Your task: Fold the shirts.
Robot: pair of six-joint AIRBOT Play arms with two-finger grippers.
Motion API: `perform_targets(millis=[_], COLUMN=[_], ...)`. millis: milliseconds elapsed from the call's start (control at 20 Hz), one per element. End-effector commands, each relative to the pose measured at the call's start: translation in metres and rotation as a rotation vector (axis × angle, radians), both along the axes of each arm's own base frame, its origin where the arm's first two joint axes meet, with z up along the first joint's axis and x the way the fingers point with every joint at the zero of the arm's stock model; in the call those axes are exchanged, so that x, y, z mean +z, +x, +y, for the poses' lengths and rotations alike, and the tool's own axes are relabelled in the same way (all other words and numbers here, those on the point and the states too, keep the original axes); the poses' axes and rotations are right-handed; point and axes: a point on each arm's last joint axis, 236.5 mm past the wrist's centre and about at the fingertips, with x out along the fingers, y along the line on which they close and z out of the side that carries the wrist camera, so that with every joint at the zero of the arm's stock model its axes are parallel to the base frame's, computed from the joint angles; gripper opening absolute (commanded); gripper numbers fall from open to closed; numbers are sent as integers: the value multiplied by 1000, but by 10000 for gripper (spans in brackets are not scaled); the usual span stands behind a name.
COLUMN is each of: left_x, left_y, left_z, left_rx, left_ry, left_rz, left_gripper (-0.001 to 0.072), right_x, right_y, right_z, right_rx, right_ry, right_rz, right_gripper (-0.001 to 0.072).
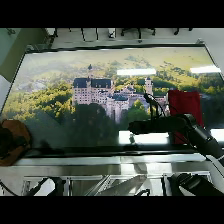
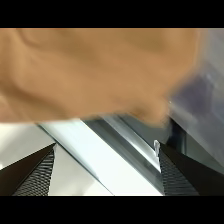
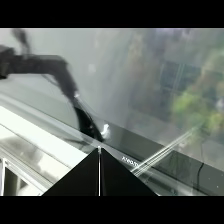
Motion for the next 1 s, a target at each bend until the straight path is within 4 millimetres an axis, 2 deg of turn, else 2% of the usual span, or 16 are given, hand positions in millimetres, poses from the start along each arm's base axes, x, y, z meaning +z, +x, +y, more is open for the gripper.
perform_targets(millis=[0, 250, 300, 350, 400, 500, 600, 700, 750, 850, 950], left_x=[-29, -43, -44, -45, -45, -42, -28, 1, 23, 73, 139], left_y=[0, 14, 14, 12, 12, 13, 22, 44, 63, 106, 148], left_z=[30, 41, 42, 42, 41, 37, 32, 21, 8, -39, -111], left_rx=[60, 49, 52, 38, 22, 3, -26, -86, -129, -246, -392], left_ry=[-26, -68, -76, -88, -96, -96, -75, -26, -10, -40, -100], left_rz=[38, 107, 121, 146, 158, 167, 146, 83, 32, -114, -325], left_gripper=[693, 690, 586, 231, 20, 16, 16, 16, 15, 15, 16], right_x=[-1, -10, -12, -14, -15, -17, -18, -18, -18, -14, -12], right_y=[3, 3, 3, 3, 3, 3, 3, 3, 4, 15, 23], right_z=[0, 0, 0, 0, 0, 0, 0, 0, 0, 1, 1], right_rx=[-6, -5, -5, -5, -5, -5, -5, -5, -7, -36, -57], right_ry=[-1, -14, -16, -18, -20, -23, -24, -24, -23, -11, -4], right_rz=[-4, 18, 23, 27, 31, 37, 39, 39, 37, -1, -29], right_gripper=[22, 21, 22, 22, 22, 22, 22, 22, 22, 21, 22])
